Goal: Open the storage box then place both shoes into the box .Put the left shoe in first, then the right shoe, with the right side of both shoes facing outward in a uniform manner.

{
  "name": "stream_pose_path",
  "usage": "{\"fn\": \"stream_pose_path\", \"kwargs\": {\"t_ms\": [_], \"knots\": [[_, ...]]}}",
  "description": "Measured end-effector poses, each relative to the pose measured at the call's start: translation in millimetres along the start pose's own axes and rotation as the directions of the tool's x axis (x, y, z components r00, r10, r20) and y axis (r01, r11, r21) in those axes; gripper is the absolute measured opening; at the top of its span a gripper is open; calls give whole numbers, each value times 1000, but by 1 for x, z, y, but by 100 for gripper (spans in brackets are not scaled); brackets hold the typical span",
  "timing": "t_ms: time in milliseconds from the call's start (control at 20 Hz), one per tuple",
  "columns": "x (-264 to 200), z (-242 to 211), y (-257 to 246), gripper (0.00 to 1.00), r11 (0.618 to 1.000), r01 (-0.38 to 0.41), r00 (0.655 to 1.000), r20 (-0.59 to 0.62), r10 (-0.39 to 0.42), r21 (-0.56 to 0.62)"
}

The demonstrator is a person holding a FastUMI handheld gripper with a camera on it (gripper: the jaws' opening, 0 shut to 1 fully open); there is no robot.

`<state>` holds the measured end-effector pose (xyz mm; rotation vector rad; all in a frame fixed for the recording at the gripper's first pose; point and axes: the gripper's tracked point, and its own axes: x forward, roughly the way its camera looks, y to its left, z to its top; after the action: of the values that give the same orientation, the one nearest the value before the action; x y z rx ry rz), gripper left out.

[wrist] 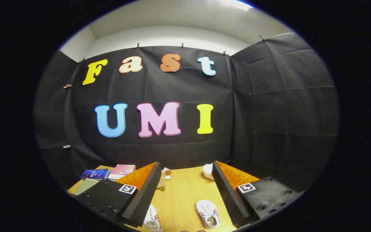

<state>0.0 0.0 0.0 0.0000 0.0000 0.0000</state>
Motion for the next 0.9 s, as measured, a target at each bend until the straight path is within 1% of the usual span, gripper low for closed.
{"fn": "stream_pose_path", "kwargs": {"t_ms": [550, 700, 900], "knots": [[6, -20, 25, 97, 997, -72, 995, -61, 73, 27], [6, -28, 30, 97, 999, -47, 996, -78, 48, 21], [1, -37, 45, 99, 1000, 10, 996, -92, -8, 27]]}}
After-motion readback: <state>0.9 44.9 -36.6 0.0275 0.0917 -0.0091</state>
